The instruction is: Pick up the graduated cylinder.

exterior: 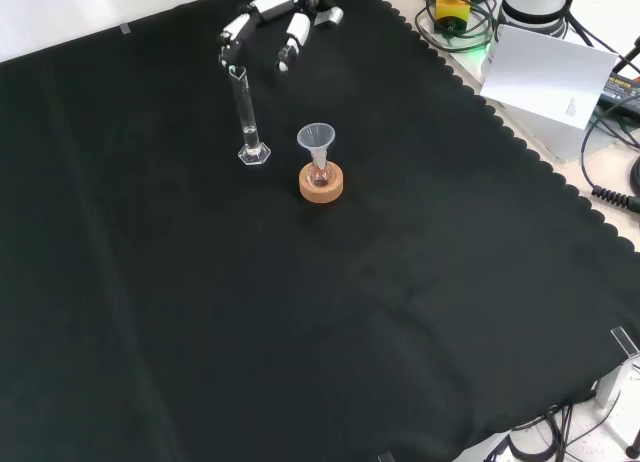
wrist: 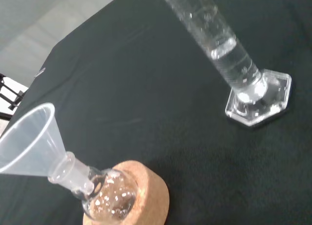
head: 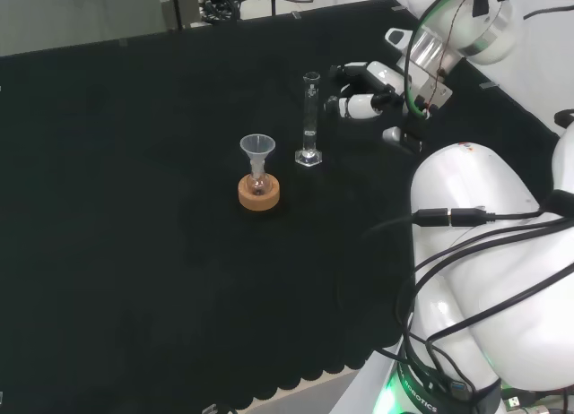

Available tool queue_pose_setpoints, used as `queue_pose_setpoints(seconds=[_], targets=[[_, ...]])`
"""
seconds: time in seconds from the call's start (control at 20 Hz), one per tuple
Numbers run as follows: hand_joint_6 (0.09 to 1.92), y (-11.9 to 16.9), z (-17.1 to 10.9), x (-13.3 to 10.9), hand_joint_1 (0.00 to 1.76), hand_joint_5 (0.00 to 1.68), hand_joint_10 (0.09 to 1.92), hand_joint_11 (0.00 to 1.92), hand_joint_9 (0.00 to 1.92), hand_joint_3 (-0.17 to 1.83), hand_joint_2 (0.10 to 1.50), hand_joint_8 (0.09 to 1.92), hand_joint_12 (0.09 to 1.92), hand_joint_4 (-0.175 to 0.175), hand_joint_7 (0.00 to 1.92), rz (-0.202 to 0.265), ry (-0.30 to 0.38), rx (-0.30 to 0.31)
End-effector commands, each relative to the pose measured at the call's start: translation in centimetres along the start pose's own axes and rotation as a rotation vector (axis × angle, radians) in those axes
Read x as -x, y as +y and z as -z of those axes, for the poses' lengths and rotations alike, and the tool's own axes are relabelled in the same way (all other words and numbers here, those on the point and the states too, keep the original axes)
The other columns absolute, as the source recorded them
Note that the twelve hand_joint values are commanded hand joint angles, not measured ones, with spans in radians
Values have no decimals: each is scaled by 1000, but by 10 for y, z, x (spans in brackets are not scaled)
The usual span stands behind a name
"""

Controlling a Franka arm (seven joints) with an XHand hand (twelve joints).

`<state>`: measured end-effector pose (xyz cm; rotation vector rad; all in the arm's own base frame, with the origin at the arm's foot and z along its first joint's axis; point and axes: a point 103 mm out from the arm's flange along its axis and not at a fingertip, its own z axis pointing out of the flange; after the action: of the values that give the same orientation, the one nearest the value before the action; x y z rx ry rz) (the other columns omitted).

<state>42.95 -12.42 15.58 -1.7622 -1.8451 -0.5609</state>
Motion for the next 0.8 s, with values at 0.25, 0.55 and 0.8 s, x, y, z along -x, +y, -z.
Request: queue_pose_setpoints(seconds=[0.25,0.55,0.8], targets=[[87,15,-21,15,962,464,562,170,442,-175,973,632,1339,-65,220,62,111,-22],[87,27,-33,19,987,468,580,175,473,-175,980,644,1344,-66,243,90,177,-23],[87,33,-40,21,984,470,584,182,485,-175,972,647,1344,-66,255,119,201,-32]])
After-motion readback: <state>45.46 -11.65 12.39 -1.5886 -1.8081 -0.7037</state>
